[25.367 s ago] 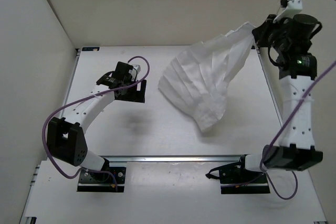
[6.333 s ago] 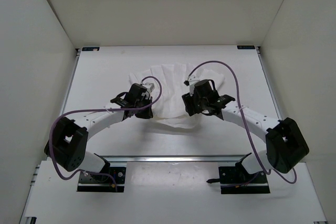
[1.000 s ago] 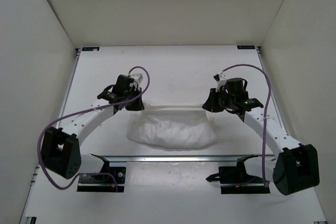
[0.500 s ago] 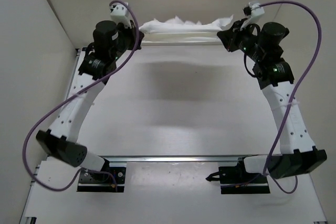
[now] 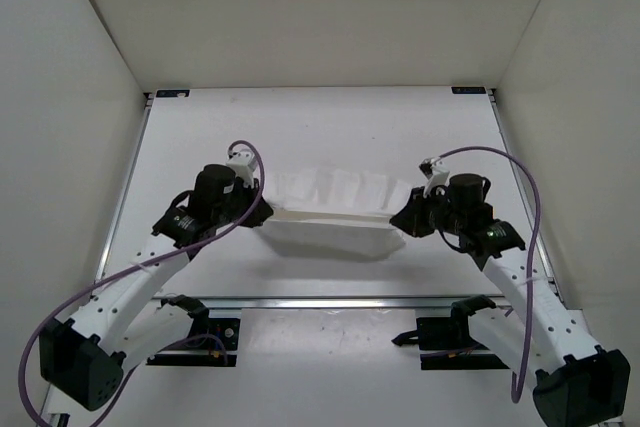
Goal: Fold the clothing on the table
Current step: Fold the skirt
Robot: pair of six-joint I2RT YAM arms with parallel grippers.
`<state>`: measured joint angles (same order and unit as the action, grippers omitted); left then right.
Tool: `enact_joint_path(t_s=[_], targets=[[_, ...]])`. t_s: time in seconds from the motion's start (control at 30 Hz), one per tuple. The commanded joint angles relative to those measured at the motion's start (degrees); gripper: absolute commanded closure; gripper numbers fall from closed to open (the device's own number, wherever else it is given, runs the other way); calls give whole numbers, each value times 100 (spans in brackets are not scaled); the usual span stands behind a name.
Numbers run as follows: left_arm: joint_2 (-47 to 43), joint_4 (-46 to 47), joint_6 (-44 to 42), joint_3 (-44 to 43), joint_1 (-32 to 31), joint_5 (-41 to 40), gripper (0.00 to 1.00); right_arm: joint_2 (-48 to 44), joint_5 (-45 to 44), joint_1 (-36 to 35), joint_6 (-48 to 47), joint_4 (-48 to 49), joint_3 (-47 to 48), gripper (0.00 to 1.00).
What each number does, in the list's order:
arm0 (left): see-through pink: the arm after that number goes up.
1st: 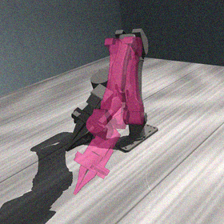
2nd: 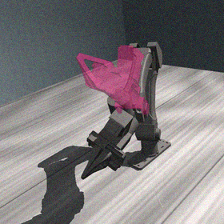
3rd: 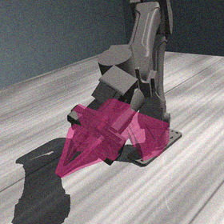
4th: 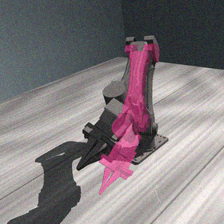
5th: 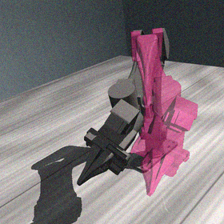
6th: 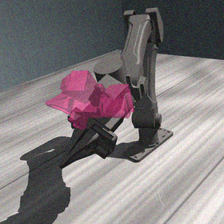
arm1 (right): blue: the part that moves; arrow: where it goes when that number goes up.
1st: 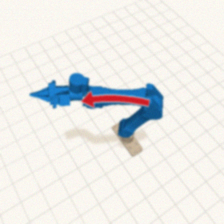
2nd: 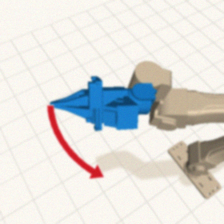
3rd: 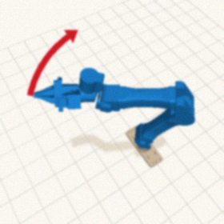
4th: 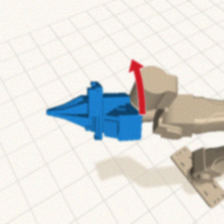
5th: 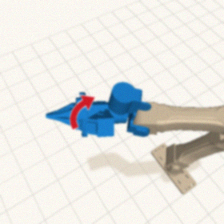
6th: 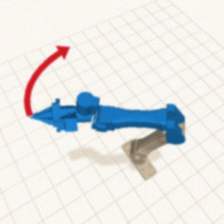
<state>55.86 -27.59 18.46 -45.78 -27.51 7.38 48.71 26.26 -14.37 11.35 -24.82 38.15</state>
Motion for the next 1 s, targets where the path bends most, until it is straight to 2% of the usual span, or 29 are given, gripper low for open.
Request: enact_joint_path(t_s=[0.0,0.07,0.2,0.27,0.4,0.5,0.6,0.67,0.7,0.77,0.8,0.87,0.9,0.97], targets=[[-637,-712,175,174,281,-738,100,-493,-991,-38,217,-296,-194,100],[-436,-739,184,201,316,-651,100,-450,-895,-22,253,-42,-203,100],[671,-643,36,17,527,-299,100,419,-351,276,87,337,-194,100],[1127,-537,26,-10,449,-289,100,893,-262,137,43,469,-194,100],[1375,-379,79,34,466,-237,100,1369,-156,13,122,583,-203,100],[1567,-326,-44,-175,728,-245,100,1483,-69,162,139,785,-90,100],[2260,-527,-351,-1113,1027,-482,100,1912,-139,549,-98,602,551,100],[2778,-642,-509,-2341,1133,-605,100,2254,-253,812,-457,487,1637,100],[3156,-712,-545,-2687,1134,-684,100,2501,-357,848,-563,304,2243,99],[3622,-905,-598,-4273,1125,-729,100,2818,-402,1032,-660,162,3306,100],[3878,-1036,-641,-4673,1099,-842,100,2976,-402,1076,-661,101,3591,100],[4055,-1134,-746,-6024,924,-1132,100,3127,-551,1164,-713,100,4705,100],[4021,-1108,-756,-6431,844,-1255,100,3075,-700,1130,-731,109,5119,100],[3741,-741,-791,-6427,756,-1440,100,2926,-1016,1034,-889,179,5421,100]])
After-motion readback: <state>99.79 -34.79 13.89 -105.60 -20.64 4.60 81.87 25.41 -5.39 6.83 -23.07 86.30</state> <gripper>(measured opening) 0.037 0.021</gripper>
